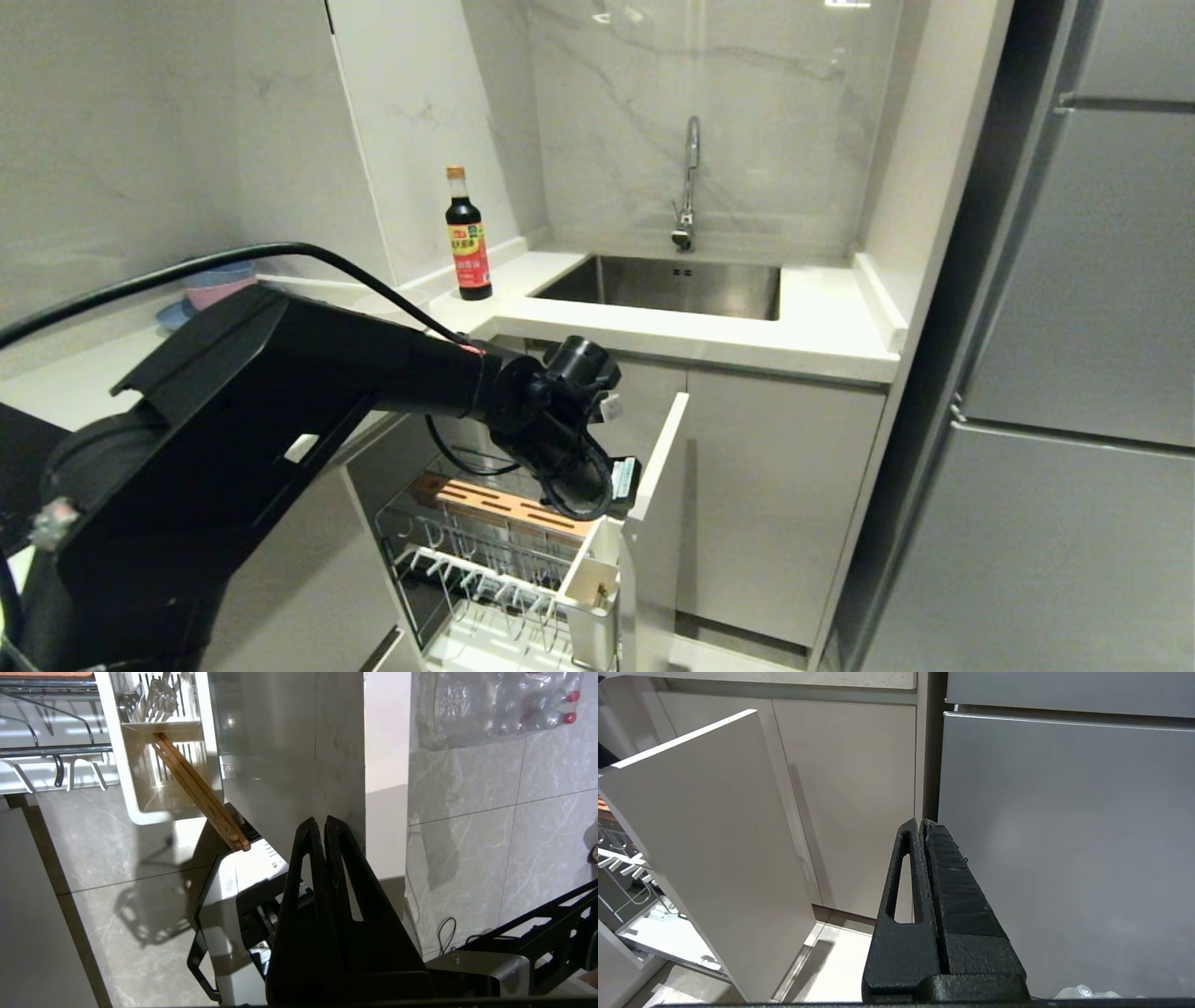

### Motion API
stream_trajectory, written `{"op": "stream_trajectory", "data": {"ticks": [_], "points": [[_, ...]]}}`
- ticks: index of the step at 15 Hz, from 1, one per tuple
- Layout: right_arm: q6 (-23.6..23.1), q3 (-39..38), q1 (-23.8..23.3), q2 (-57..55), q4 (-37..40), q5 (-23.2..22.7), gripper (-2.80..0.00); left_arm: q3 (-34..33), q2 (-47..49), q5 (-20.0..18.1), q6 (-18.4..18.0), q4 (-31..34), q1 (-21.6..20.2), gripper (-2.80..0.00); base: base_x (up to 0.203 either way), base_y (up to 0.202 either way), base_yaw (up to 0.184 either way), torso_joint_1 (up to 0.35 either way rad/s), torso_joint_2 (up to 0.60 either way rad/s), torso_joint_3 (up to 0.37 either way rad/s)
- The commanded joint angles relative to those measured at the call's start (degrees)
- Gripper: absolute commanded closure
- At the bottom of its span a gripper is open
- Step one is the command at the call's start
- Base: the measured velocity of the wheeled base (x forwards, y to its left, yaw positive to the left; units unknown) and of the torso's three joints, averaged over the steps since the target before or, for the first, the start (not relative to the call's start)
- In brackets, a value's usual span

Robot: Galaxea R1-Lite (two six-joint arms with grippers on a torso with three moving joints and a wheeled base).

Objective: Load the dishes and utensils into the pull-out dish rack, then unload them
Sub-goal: Open the cupboard, then pick up the chopsticks and place it in the cupboard

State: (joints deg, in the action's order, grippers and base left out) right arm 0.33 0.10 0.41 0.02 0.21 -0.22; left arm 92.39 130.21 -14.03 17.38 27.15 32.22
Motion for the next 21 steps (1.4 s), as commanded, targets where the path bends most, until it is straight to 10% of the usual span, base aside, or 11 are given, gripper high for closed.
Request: {"op": "stream_trajectory", "data": {"ticks": [1, 21], "points": [[0.0, -0.1, 0.0, 0.0, 0.0, 0.0, 0.0, -0.1, -0.1, -0.1, 0.1, 0.2, 0.0, 0.0, 0.0, 0.0, 0.0, 0.0, 0.0, 0.0], [0.0, 0.0, 0.0, 0.0, 0.0, 0.0, 0.0, -6.4, -20.3, 13.8, 1.1, 1.6, -13.3, 0.0, 0.0, 0.0, 0.0, 0.0, 0.0, 0.0]]}}
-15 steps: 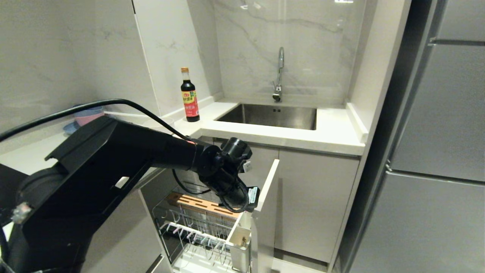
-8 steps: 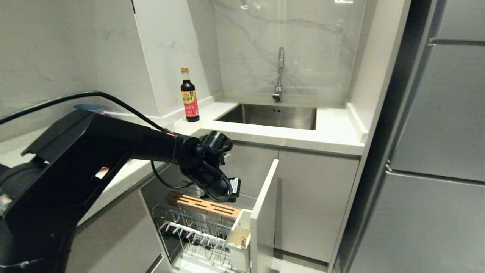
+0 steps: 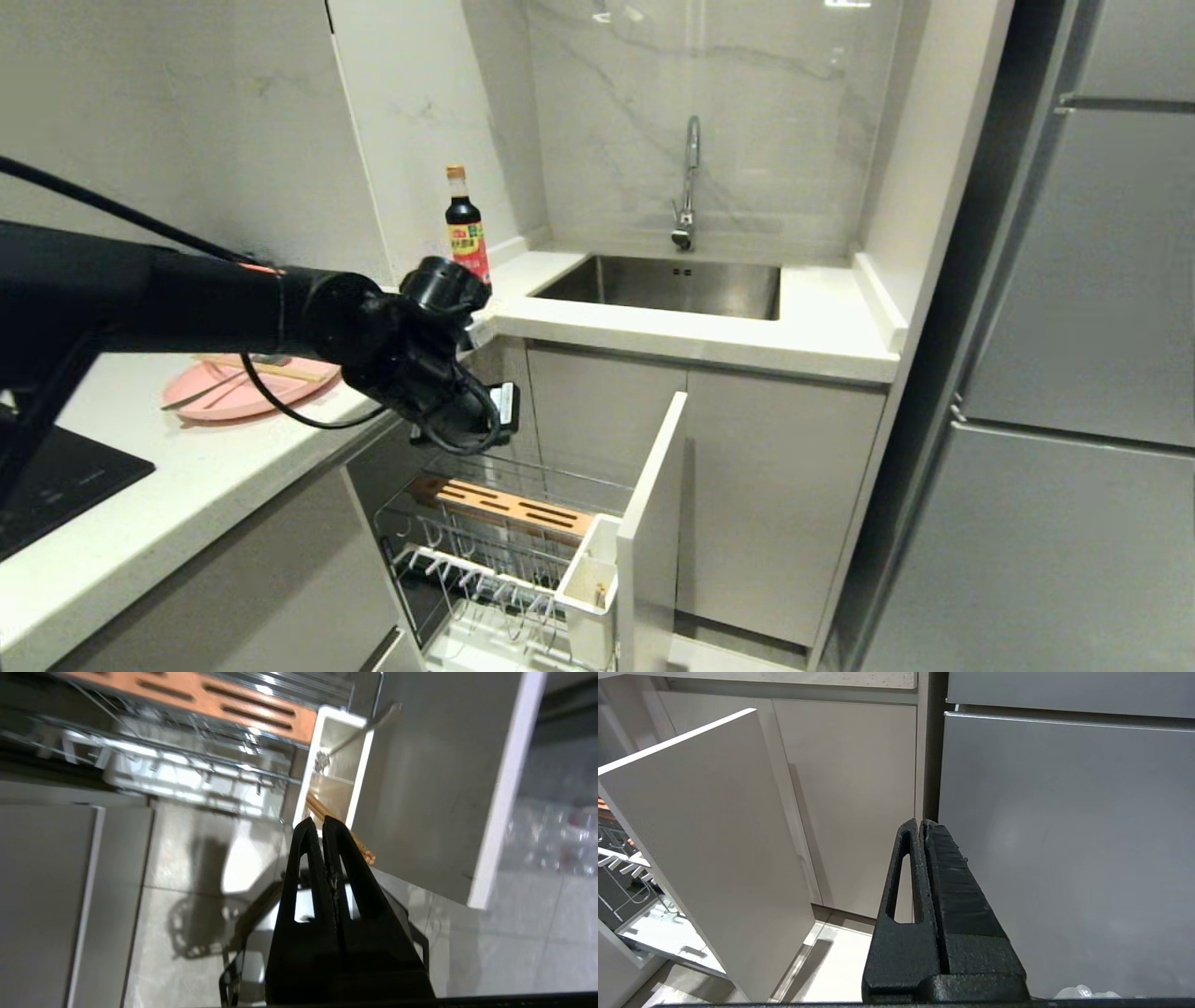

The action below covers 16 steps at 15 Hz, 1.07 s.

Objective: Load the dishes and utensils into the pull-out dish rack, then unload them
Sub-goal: Pick up the chopsticks and place it in the cupboard

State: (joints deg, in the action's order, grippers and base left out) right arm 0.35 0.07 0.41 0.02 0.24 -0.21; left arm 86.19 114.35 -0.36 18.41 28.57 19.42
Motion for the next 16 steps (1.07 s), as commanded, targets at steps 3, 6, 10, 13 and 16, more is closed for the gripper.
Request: {"op": "stream_trajectory", "data": {"ticks": [3, 6, 10, 13, 16], "points": [[0.0, 0.0, 0.0, 0.0, 0.0, -0.1, 0.0, -0.5, -11.2, 6.1, 0.1, 1.1, -1.7, 0.0, 0.0, 0.0, 0.0, 0.0, 0.0, 0.0], [0.0, 0.0, 0.0, 0.0, 0.0, 0.0, 0.0, -0.1, -17.3, 12.7, 0.1, 1.2, -3.2, 0.0, 0.0, 0.0, 0.0, 0.0, 0.0, 0.0], [0.0, 0.0, 0.0, 0.0, 0.0, -0.1, 0.0, 6.7, -19.4, 21.2, 2.5, 1.2, -10.4, 0.0, 0.0, 0.0, 0.0, 0.0, 0.0, 0.0], [0.0, 0.0, 0.0, 0.1, 0.0, 0.0, 0.0, 13.7, -15.9, 22.2, 5.7, 3.5, -18.1, 0.0, 0.0, 0.0, 0.0, 0.0, 0.0, 0.0], [0.0, 0.0, 0.0, 0.0, 0.0, -0.1, 0.0, 20.7, -10.0, 22.0, 11.9, 8.5, -23.8, 0.0, 0.0, 0.0, 0.0, 0.0, 0.0, 0.0]]}}
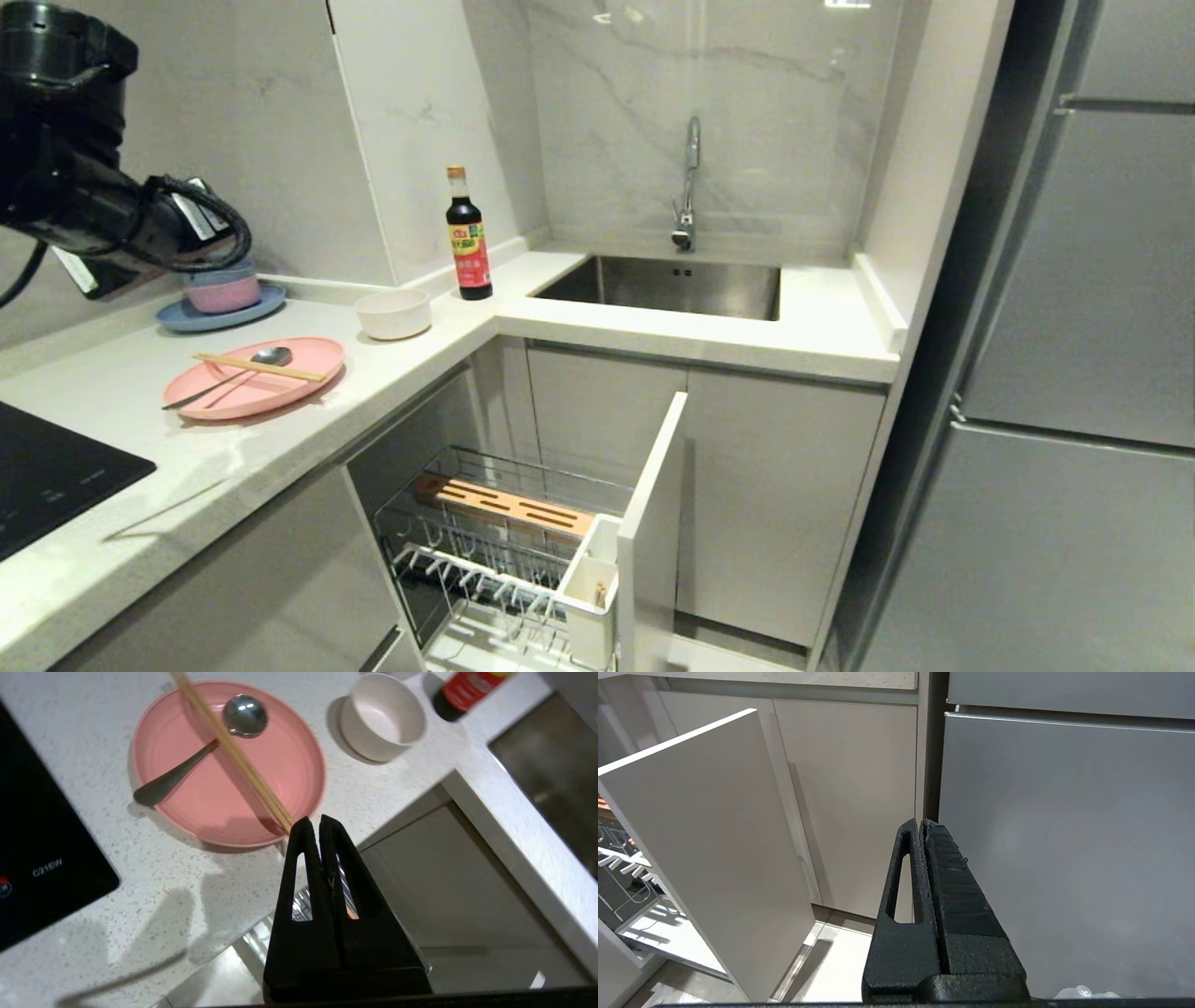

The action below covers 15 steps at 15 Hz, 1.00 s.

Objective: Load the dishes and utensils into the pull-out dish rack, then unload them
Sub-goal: Pick up the chopsticks and place it in the cupboard

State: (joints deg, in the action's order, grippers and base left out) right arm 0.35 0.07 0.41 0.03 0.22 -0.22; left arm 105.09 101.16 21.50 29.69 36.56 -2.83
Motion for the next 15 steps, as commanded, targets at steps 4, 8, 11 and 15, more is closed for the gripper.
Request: {"op": "stream_trajectory", "data": {"ticks": [4, 8, 11, 15], "points": [[0.0, 0.0, 0.0, 0.0, 0.0, 0.0, 0.0, 6.9, 10.8, 0.1, 9.0, 4.4, -5.5, 0.0, 0.0, 0.0, 0.0, 0.0, 0.0, 0.0], [0.0, 0.0, 0.0, 0.1, 0.0, 0.0, 0.0, 6.8, 14.2, 0.1, 11.7, 5.4, -6.5, 0.0, 0.0, 0.0, 0.0, 0.0, 0.0, 0.0], [0.0, 0.0, 0.0, 0.0, 0.0, 0.0, 0.0, 6.8, 16.6, 0.1, 14.3, 5.1, -6.5, 0.0, 0.0, 0.0, 0.0, 0.0, 0.0, 0.0], [0.0, 0.0, 0.0, 0.0, 0.0, 0.0, 0.0, 6.9, 20.2, 0.0, 14.9, 2.3, -6.4, 0.0, 0.0, 0.0, 0.0, 0.0, 0.0, 0.0]]}}
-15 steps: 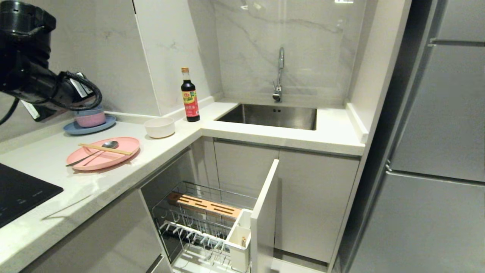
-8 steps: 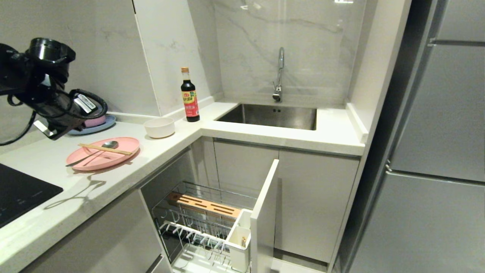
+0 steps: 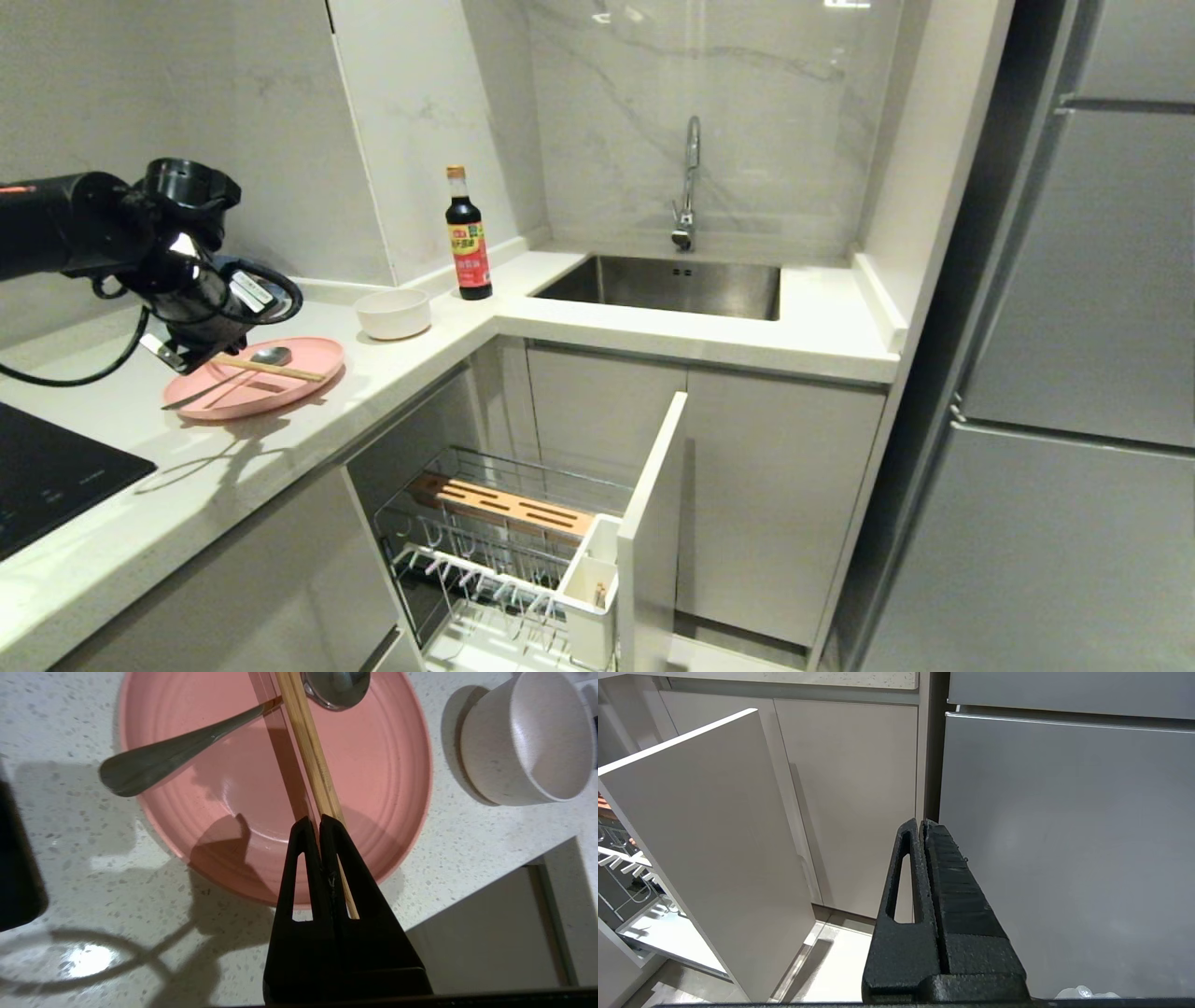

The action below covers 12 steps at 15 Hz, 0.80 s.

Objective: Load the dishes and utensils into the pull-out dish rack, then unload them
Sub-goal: Pick up the chopsticks and place it in the cupboard

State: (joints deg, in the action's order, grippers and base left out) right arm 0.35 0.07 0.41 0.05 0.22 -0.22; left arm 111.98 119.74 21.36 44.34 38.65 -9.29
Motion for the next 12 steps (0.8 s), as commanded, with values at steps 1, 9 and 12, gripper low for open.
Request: {"op": "stream_trajectory", "data": {"ticks": [1, 9, 12], "points": [[0.0, 0.0, 0.0, 0.0, 0.0, 0.0, 0.0, 0.0, 2.1, 0.3, 0.4, 0.0, 0.0, 0.0, 0.0, 0.0, 0.0, 0.0, 0.0, 0.0], [0.0, 0.0, 0.0, 0.0, 0.0, 0.0, 0.0, 0.0, 3.6, 1.8, 0.3, -1.2, 0.3, -2.8, 0.0, 0.0, 0.0, 0.0, 0.0, 0.0], [0.0, 0.0, 0.0, 0.0, 0.0, 0.0, 0.0, 0.1, 4.5, 2.4, -0.2, -1.2, 0.6, -2.8, 0.0, 0.0, 0.0, 0.0, 0.0, 0.0]]}}
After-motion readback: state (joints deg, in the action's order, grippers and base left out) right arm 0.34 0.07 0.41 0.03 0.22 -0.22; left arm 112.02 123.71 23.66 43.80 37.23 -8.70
